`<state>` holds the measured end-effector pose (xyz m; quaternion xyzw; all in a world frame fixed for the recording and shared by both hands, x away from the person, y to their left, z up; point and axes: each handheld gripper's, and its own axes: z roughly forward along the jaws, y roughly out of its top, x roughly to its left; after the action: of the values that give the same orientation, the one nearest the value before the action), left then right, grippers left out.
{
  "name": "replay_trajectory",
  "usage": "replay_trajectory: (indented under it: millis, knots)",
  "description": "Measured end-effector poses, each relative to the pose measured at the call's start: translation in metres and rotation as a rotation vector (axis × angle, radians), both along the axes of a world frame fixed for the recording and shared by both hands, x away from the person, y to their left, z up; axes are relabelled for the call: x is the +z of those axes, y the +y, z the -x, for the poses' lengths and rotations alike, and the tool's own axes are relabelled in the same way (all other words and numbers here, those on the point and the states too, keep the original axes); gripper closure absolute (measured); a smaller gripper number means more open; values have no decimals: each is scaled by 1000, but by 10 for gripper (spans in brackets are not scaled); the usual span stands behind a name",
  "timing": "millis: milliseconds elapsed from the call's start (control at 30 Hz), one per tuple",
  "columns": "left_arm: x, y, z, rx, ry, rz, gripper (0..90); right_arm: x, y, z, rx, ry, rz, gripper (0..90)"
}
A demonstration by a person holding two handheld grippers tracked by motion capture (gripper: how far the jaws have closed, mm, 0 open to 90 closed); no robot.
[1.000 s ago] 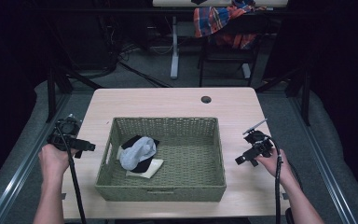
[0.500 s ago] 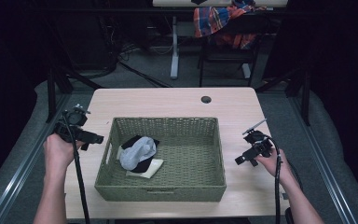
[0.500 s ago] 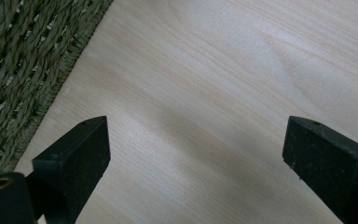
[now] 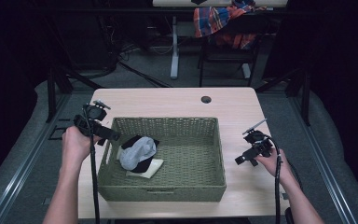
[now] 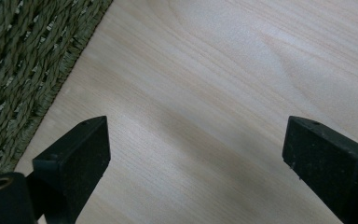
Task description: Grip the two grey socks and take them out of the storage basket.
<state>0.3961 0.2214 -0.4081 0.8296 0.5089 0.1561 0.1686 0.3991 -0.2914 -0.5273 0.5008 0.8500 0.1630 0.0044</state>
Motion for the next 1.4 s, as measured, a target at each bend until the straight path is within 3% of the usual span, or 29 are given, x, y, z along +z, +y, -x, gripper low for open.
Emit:
replay_trajectory:
  millis: [67, 200, 233, 467, 600, 667, 700, 800, 1067, 1300, 1400]
  knots:
    - [-1, -5, -2, -12, 4, -2, 0, 1, -1, -1, 19, 12, 15, 73]
    - [-4, -14, -5, -37, 12, -2, 0, 1, 0, -1, 14, 9, 10, 73]
    - [-4, -16, -5, -40, 16, -2, 0, -1, 1, 0, -10, -6, -7, 73]
    - [-10, -28, -8, -70, 29, -12, 0, -1, 0, 0, -4, -1, -6, 73]
    - [-14, -33, -9, -84, 37, -18, 0, -1, 1, 0, -11, -5, -8, 73]
    - [-16, -35, -9, -88, 39, -17, 0, 1, 0, -1, 17, 12, 11, 73]
    - [-16, -36, -10, -90, 44, -16, 0, -1, 1, 0, -10, -5, -8, 73]
    - [-18, -38, -10, -97, 45, -16, 0, 1, -1, -2, 20, 15, 13, 74]
    - [-29, -48, -10, -114, 53, -12, 1, 0, 1, -1, 8, 3, 9, 73]
    - [-37, -55, -10, -141, 66, -11, 159, -1, 1, -1, 5, 4, 4, 74]
    - [-43, -59, -11, -157, 94, -20, 204, -1, 1, -1, 3, 7, -9, 74]
